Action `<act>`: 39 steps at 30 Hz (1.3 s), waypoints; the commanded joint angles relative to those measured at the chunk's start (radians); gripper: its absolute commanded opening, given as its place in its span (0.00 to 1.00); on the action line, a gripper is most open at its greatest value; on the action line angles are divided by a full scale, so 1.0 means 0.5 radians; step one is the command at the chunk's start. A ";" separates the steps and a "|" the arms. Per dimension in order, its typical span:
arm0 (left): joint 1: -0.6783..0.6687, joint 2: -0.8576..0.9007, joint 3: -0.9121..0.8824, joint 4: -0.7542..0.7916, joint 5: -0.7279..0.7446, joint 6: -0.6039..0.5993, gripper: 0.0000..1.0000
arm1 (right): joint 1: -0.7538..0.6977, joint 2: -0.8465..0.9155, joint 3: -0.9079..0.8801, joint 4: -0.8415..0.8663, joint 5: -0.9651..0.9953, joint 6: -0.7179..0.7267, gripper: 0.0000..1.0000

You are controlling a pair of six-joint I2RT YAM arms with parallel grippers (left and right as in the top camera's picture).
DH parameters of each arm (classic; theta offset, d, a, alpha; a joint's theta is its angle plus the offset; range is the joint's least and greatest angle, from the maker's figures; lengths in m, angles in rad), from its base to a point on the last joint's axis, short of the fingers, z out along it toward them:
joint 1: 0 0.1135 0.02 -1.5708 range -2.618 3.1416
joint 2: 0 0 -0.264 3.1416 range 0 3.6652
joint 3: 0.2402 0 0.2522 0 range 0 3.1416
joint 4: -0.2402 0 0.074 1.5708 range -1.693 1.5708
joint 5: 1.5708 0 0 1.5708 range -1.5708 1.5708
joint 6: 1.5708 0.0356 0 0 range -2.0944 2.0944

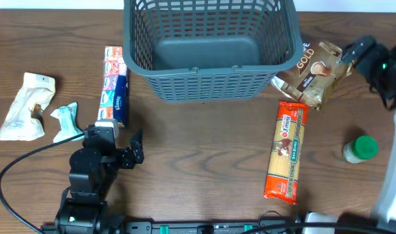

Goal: Pack container
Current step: 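Reach the right gripper to the gold Nescafe pouch and grasp it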

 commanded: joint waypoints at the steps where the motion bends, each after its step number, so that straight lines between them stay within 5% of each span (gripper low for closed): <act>1: -0.006 0.002 0.069 -0.003 -0.083 0.011 0.90 | -0.060 0.294 0.021 0.076 -0.163 0.155 0.99; 13: -0.006 0.003 0.069 -0.004 -0.188 0.011 0.90 | -0.085 1.098 0.021 0.369 -0.441 0.098 0.99; 39: -0.006 0.143 0.069 -0.002 -0.215 0.009 0.90 | -0.126 1.389 0.018 0.437 -0.344 -0.199 0.99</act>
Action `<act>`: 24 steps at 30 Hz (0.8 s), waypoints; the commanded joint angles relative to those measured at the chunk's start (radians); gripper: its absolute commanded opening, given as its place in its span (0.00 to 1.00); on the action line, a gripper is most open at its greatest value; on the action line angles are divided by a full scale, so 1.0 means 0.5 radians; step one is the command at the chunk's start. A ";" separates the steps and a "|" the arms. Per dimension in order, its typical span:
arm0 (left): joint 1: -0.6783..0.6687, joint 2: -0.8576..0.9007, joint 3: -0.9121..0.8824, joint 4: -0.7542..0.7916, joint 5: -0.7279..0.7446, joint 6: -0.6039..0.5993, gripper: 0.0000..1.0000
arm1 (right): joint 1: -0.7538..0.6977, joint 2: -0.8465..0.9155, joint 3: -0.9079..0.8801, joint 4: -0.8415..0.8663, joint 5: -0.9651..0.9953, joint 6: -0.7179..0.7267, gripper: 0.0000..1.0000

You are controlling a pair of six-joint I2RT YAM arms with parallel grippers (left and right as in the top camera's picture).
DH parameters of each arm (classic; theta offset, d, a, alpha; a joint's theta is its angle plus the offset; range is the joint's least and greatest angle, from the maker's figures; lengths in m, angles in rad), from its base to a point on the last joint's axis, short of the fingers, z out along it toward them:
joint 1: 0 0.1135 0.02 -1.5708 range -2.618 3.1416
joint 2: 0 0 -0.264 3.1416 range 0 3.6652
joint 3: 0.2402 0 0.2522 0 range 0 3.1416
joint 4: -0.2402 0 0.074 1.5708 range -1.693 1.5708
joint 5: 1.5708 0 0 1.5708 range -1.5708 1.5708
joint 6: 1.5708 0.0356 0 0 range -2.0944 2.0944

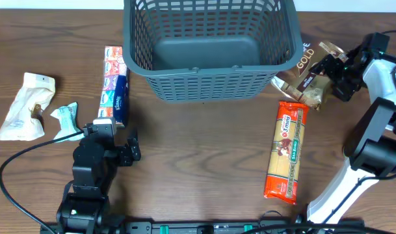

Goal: Pack container
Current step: 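Reach the right gripper to the gold Nescafe pouch and grasp it, then lift the gold pouch with the right gripper toward the basket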

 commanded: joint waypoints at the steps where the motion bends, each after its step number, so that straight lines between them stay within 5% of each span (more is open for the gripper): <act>1: -0.006 0.008 0.067 -0.002 -0.024 0.008 0.90 | -0.026 0.096 0.013 0.013 -0.016 -0.056 0.99; 19: -0.006 0.008 0.067 -0.003 -0.024 0.008 0.90 | -0.027 0.251 0.013 0.257 -0.488 -0.266 0.99; 24: -0.006 0.008 0.067 -0.003 -0.024 0.008 0.90 | -0.026 0.251 0.013 0.271 -0.524 -0.266 0.83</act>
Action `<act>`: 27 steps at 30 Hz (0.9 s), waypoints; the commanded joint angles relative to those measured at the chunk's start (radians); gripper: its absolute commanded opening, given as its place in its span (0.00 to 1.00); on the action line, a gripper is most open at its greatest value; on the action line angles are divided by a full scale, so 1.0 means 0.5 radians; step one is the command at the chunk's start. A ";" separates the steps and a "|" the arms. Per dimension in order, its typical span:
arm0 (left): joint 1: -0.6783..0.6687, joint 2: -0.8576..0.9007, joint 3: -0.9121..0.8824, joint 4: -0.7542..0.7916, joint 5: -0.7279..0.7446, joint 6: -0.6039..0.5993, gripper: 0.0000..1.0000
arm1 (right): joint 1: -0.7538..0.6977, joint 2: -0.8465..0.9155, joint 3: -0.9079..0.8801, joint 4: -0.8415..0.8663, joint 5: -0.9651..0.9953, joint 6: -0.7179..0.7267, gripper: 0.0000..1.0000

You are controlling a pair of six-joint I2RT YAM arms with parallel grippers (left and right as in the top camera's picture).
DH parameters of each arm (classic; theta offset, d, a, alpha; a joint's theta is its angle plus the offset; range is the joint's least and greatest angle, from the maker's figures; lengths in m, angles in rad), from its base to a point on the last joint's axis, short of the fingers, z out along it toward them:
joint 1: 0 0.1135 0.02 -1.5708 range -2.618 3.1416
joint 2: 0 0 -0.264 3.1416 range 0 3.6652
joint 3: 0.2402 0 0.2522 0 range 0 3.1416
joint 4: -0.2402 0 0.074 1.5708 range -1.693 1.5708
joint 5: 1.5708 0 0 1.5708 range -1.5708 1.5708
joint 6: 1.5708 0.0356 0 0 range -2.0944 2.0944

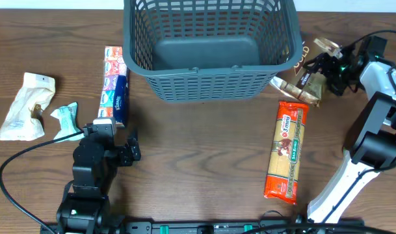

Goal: Pack container
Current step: 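Lift the gold pouch with the right gripper toward the basket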

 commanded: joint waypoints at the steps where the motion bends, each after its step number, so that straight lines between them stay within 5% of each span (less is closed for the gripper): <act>1: -0.006 0.008 0.067 -0.003 -0.023 0.008 0.90 | 0.002 0.083 0.001 -0.005 -0.110 -0.030 0.78; 8: -0.006 0.008 0.067 -0.003 -0.023 0.008 0.90 | 0.002 0.083 0.001 -0.011 -0.111 -0.030 0.52; 15: -0.006 0.008 0.067 -0.003 -0.023 0.008 0.90 | 0.002 0.083 0.001 -0.003 -0.147 -0.052 0.36; 21: -0.006 0.008 0.067 -0.003 -0.023 0.008 0.90 | 0.002 0.083 0.001 0.011 -0.146 -0.068 0.07; 27: -0.006 0.008 0.067 -0.004 -0.023 0.008 0.90 | 0.002 0.083 0.001 0.027 -0.138 -0.068 0.01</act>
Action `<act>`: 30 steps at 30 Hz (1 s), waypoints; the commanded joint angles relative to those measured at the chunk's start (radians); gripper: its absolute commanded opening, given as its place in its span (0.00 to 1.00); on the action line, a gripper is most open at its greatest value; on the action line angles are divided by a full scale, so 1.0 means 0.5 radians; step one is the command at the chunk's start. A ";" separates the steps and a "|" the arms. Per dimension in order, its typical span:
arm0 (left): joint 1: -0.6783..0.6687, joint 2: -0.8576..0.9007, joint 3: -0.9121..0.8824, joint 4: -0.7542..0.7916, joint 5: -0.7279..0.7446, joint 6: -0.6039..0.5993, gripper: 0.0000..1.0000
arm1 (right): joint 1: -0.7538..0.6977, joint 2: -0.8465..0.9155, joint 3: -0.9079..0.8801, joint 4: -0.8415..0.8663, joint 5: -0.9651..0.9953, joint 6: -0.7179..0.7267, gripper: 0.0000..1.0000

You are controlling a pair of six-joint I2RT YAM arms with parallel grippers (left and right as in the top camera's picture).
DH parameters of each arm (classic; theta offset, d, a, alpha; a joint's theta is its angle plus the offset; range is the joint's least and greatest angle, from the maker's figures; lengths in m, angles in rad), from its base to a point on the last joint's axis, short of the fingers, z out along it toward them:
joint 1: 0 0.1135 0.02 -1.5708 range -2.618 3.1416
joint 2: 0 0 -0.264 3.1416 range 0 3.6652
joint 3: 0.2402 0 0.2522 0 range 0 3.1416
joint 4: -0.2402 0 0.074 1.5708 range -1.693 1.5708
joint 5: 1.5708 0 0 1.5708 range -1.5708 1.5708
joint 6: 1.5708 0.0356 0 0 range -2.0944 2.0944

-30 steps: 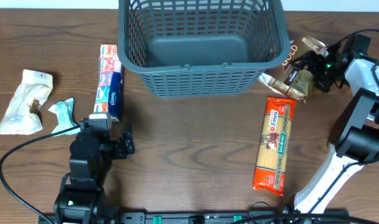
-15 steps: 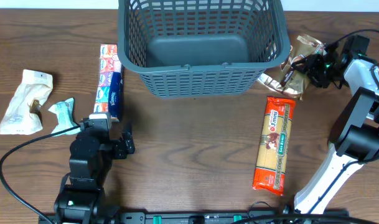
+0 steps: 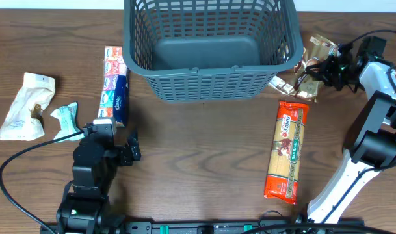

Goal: Pack container
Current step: 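Lift the gold pouch with the right gripper toward the basket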

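The grey slatted basket (image 3: 211, 45) stands at the back centre, with nothing inside. Just right of it is a brown and gold coffee bag (image 3: 306, 70), crumpled and tipped up on edge, and my right gripper (image 3: 326, 67) is shut on its right end. An orange spaghetti packet (image 3: 286, 149) lies lengthwise in front of the bag. Left of the basket lies a tissue pack (image 3: 116, 84). My left gripper (image 3: 132, 148) rests low near the front left, open and holding nothing.
A crumpled white bag (image 3: 25, 107) and a small teal packet (image 3: 66, 121) lie at the far left. The right arm's white base and links (image 3: 370, 149) fill the right edge. A black cable (image 3: 28, 162) loops at the front left.
The coffee bag has been squeezed narrower and tipped up off the table in my right gripper, which has moved slightly left. My left arm has not moved.
At first my right gripper hovered at the far right beyond the flat coffee bag, and a green-lidded jar showed at the right. Then the gripper was at the bag's right end, then closed on it. Now the bag is crumpled and raised beside the basket.
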 commanded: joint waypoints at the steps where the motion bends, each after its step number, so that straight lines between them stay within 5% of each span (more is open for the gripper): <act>1: -0.006 0.008 0.067 -0.004 -0.023 0.008 0.90 | 0.002 0.070 -0.002 -0.002 0.017 -0.036 0.01; 10: -0.006 0.008 0.067 -0.005 -0.024 0.009 0.90 | 0.002 -0.092 0.003 -0.107 0.259 0.027 0.01; 30: -0.006 0.008 0.067 -0.005 -0.023 0.009 0.90 | 0.082 -1.445 0.003 -0.056 0.868 0.028 0.01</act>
